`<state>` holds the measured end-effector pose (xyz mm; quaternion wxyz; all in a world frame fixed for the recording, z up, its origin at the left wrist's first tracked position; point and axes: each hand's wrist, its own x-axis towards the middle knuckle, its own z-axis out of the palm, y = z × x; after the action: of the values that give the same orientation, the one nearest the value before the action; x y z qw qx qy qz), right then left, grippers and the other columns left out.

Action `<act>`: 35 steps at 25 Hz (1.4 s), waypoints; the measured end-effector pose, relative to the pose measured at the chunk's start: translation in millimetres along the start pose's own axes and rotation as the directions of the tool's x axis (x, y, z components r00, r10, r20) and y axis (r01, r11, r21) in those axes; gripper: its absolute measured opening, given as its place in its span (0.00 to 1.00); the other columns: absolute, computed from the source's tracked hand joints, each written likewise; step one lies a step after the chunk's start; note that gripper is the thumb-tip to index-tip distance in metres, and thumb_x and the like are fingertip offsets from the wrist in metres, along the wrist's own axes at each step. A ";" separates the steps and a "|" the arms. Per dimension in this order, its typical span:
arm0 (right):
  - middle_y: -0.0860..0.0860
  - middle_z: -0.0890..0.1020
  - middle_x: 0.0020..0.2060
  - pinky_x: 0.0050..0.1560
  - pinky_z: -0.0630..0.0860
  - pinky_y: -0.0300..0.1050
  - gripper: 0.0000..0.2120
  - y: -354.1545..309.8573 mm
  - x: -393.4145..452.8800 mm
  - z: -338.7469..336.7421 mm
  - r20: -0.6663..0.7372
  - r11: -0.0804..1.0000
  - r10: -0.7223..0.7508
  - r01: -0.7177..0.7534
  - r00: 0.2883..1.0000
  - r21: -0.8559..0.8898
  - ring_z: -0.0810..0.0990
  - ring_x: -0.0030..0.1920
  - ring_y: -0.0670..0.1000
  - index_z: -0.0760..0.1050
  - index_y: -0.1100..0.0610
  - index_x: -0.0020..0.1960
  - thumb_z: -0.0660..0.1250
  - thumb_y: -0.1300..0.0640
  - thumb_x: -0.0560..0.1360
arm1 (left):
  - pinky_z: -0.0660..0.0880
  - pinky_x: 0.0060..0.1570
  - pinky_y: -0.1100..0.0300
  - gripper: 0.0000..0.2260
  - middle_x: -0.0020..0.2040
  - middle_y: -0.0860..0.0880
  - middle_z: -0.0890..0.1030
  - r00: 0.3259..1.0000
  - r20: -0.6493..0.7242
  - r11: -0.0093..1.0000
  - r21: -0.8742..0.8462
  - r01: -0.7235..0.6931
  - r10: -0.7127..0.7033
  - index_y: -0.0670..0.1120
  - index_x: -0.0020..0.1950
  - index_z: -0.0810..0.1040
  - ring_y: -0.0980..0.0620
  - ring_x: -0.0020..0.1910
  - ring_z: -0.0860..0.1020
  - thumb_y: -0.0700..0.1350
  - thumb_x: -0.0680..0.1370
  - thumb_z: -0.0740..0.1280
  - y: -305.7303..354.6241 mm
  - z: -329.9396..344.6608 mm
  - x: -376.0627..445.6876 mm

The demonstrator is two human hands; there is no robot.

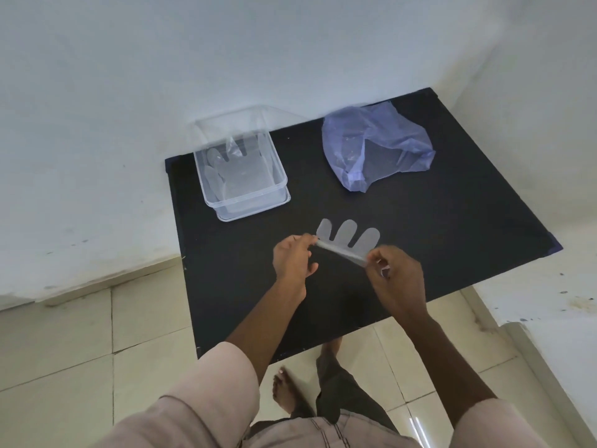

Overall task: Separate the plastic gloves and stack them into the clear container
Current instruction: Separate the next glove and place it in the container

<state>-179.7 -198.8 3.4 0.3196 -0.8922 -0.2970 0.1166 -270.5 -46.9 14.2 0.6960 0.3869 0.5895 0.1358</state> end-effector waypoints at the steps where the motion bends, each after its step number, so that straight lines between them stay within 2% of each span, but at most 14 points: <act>1: 0.54 0.82 0.45 0.50 0.79 0.46 0.05 -3.4 3.5 -1.2 0.022 1.000 -0.008 0.008 1.000 -0.008 0.79 0.43 0.49 0.78 0.57 0.48 0.72 0.59 0.73 | 0.77 0.37 0.59 0.03 0.41 0.49 0.77 0.998 -0.032 0.998 0.004 -0.062 0.063 0.42 0.43 0.81 0.55 0.40 0.75 0.42 0.73 0.71 2.6 -3.6 1.0; 3: 0.54 0.81 0.47 0.52 0.78 0.46 0.08 -11.0 9.6 -3.6 0.045 0.999 -0.028 0.029 0.999 -0.018 0.79 0.45 0.49 0.78 0.58 0.50 0.72 0.58 0.73 | 0.79 0.36 0.59 0.05 0.45 0.49 0.79 0.973 -0.089 0.977 0.007 -0.211 0.211 0.39 0.43 0.80 0.53 0.42 0.78 0.40 0.72 0.72 8.3 -11.0 1.3; 6: 0.52 0.80 0.44 0.47 0.74 0.34 0.05 -27.8 14.6 -6.6 0.039 0.991 -0.129 0.130 0.991 -0.014 0.77 0.43 0.46 0.78 0.59 0.48 0.72 0.60 0.73 | 0.82 0.39 0.56 0.06 0.43 0.58 0.82 0.929 -0.099 0.932 -0.031 -0.362 0.357 0.34 0.44 0.79 0.54 0.43 0.81 0.37 0.70 0.72 16.6 -23.0 0.0; 9: 0.49 0.78 0.42 0.41 0.67 0.26 0.04 -47.0 17.8 -7.2 0.051 0.987 -0.161 0.161 0.986 0.010 0.75 0.38 0.44 0.79 0.59 0.46 0.72 0.60 0.73 | 0.81 0.40 0.53 0.08 0.49 0.48 0.85 0.912 0.012 0.910 -0.073 -0.408 0.410 0.37 0.34 0.75 0.53 0.44 0.82 0.35 0.73 0.69 23.5 -35.7 -3.0; 12: 0.50 0.79 0.42 0.42 0.71 0.30 0.02 -65.9 19.1 -8.3 0.082 0.988 -0.139 0.133 0.987 0.079 0.77 0.38 0.45 0.79 0.59 0.46 0.70 0.60 0.74 | 0.81 0.36 0.56 0.08 0.43 0.44 0.85 0.909 0.096 0.913 -0.091 -0.397 0.405 0.38 0.36 0.74 0.51 0.41 0.83 0.36 0.76 0.66 30.4 -51.5 -7.3; 16: 0.54 0.81 0.41 0.48 0.76 0.42 0.03 -82.0 26.9 -10.1 0.172 0.989 -0.098 0.077 0.980 0.122 0.79 0.42 0.50 0.79 0.61 0.45 0.69 0.62 0.75 | 0.82 0.39 0.54 0.06 0.42 0.39 0.85 0.924 0.127 0.932 -0.028 -0.361 0.361 0.38 0.38 0.76 0.47 0.42 0.84 0.37 0.75 0.67 36.1 -72.7 -8.0; 20: 0.48 0.82 0.36 0.37 0.70 0.29 0.04 -102.0 32.7 -8.5 0.127 0.993 -0.081 0.070 0.989 0.090 0.78 0.36 0.43 0.81 0.57 0.40 0.68 0.62 0.73 | 0.81 0.43 0.54 0.05 0.37 0.38 0.82 0.923 0.175 0.939 -0.086 -0.332 0.342 0.34 0.43 0.79 0.47 0.36 0.81 0.36 0.74 0.68 40.3 -88.4 -14.7; 22: 0.50 0.83 0.37 0.38 0.72 0.32 0.05 -110.9 37.4 -8.4 0.180 0.994 -0.038 0.018 0.983 0.112 0.79 0.36 0.44 0.82 0.57 0.40 0.68 0.63 0.72 | 0.80 0.47 0.50 0.04 0.39 0.40 0.81 0.913 0.207 0.935 -0.141 -0.327 0.351 0.37 0.47 0.78 0.47 0.38 0.80 0.35 0.73 0.69 41.5 -94.9 -16.6; 24: 0.51 0.84 0.37 0.38 0.76 0.36 0.05 -118.2 42.4 -11.3 0.219 0.987 0.002 -0.037 0.976 0.156 0.81 0.36 0.47 0.82 0.58 0.39 0.68 0.63 0.72 | 0.80 0.50 0.49 0.13 0.41 0.42 0.79 0.894 0.256 0.929 -0.132 -0.345 0.369 0.41 0.52 0.76 0.47 0.40 0.79 0.32 0.70 0.70 41.7 -100.1 -17.8; 26: 0.53 0.84 0.37 0.37 0.77 0.37 0.05 -123.9 46.2 -12.9 0.238 0.984 0.028 -0.068 0.971 0.163 0.81 0.35 0.48 0.82 0.59 0.40 0.68 0.64 0.71 | 0.80 0.50 0.52 0.21 0.40 0.45 0.79 0.879 0.274 0.916 -0.015 -0.402 0.390 0.44 0.57 0.75 0.50 0.40 0.79 0.29 0.67 0.71 42.2 -103.9 -18.2; 29: 0.54 0.84 0.38 0.37 0.76 0.40 0.05 -132.1 51.2 -11.0 0.255 0.987 0.050 -0.086 0.966 0.133 0.80 0.36 0.48 0.81 0.59 0.41 0.67 0.64 0.71 | 0.82 0.51 0.48 0.19 0.40 0.45 0.82 0.887 0.232 0.898 0.097 -0.429 0.398 0.45 0.55 0.79 0.49 0.38 0.81 0.31 0.67 0.74 45.3 -104.7 -15.1; 32: 0.51 0.79 0.46 0.45 0.74 0.44 0.08 -140.6 47.9 -5.6 0.010 0.999 -0.019 0.018 1.000 0.047 0.77 0.44 0.49 0.77 0.58 0.50 0.70 0.60 0.71 | 0.83 0.49 0.52 0.14 0.42 0.46 0.84 0.916 0.075 0.906 0.135 -0.400 0.393 0.48 0.51 0.80 0.49 0.39 0.83 0.36 0.69 0.75 47.3 -98.6 -16.9; 34: 0.50 0.76 0.47 0.43 0.70 0.42 0.11 -148.0 30.8 0.9 -0.171 0.996 -0.081 0.088 0.982 0.034 0.75 0.44 0.49 0.73 0.56 0.51 0.71 0.54 0.72 | 0.80 0.45 0.62 0.14 0.40 0.52 0.82 0.884 -0.051 0.875 0.178 -0.450 0.465 0.49 0.52 0.78 0.54 0.40 0.83 0.38 0.70 0.75 45.9 -92.6 -21.4; 35: 0.49 0.78 0.44 0.40 0.70 0.41 0.10 -151.8 20.0 6.2 -0.172 0.993 -0.083 0.096 0.982 0.069 0.76 0.42 0.49 0.74 0.55 0.48 0.70 0.52 0.72 | 0.78 0.45 0.65 0.15 0.39 0.54 0.81 0.855 -0.091 0.852 0.185 -0.489 0.510 0.49 0.53 0.77 0.57 0.40 0.82 0.38 0.70 0.75 44.1 -89.0 -24.3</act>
<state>-235.4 -89.6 95.4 0.3828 -0.8716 -0.3039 0.0377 -347.6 0.3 61.9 0.5622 0.5698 0.5234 0.2921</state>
